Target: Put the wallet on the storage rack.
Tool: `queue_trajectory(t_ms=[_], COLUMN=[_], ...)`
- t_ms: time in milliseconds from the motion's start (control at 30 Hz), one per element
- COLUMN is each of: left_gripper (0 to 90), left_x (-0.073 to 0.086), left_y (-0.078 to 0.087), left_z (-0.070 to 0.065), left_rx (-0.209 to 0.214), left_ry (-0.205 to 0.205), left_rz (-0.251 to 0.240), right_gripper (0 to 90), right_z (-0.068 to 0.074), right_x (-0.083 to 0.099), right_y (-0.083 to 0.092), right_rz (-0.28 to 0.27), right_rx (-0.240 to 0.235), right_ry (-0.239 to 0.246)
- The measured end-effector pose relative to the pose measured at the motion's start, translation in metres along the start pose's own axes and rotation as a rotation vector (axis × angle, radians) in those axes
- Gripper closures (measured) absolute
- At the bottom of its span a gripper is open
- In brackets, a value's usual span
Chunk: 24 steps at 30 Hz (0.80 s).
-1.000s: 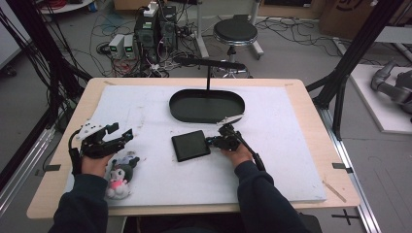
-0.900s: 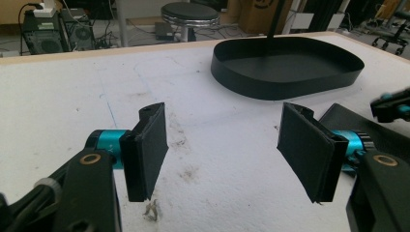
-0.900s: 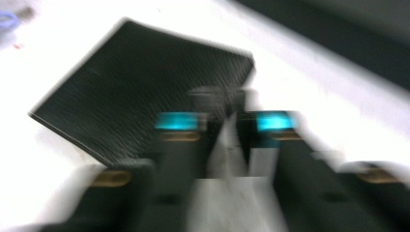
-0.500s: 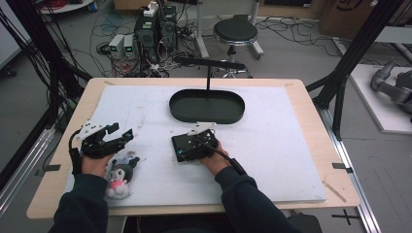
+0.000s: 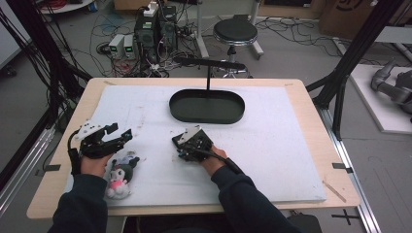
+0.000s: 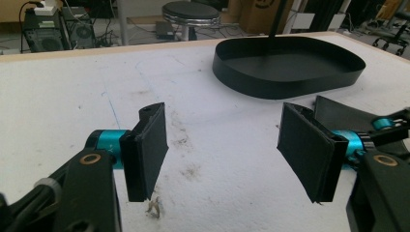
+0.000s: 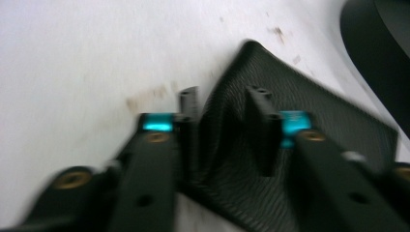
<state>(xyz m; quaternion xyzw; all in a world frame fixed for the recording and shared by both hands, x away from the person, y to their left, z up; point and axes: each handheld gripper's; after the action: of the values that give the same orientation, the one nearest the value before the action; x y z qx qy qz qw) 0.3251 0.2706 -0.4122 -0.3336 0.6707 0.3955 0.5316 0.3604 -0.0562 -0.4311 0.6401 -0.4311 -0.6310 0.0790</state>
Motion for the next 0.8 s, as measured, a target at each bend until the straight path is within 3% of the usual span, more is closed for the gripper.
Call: queue_trajectory(t_ms=[67, 233, 433, 600, 800], left_gripper=[34.5, 34.5, 34.5, 34.5, 34.4], left_x=[0.0, 0.0, 0.001, 0.001, 0.001], left_y=[0.0, 0.0, 0.0, -0.001, -0.002], left_z=[0.0, 0.0, 0.0, -0.001, -0.001], left_rx=[0.0, -0.002, -0.001, 0.0, -0.001], left_ry=[0.001, 0.001, -0.001, -0.001, 0.0], left_rz=[-0.002, -0.001, 0.002, 0.005, 0.005], right_gripper=[81.7, 84.1, 84.4, 84.7, 84.7], right_z=[-0.006, -0.017, -0.038, -0.048, -0.057], right_x=[0.006, 0.024, 0.053, 0.076, 0.107], right_y=[0.01, 0.035, 0.074, 0.108, 0.13], right_rz=[0.014, 0.035, 0.019, 0.021, 0.079], right_rx=[-0.002, 0.019, 0.049, 0.108, 0.192], right_ry=[-0.007, -0.011, -0.07, -0.104, -0.121])
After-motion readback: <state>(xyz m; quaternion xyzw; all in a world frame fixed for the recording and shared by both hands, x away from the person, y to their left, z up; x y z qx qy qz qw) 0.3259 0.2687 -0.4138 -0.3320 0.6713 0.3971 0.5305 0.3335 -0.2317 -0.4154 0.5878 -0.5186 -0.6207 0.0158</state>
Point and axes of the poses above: each handheld gripper's, and its own axes: y roughly backward along the jaws, x roughly out of its underside, z roughly to its left, and after that the axes turned 8 degrees about -z, right-handed
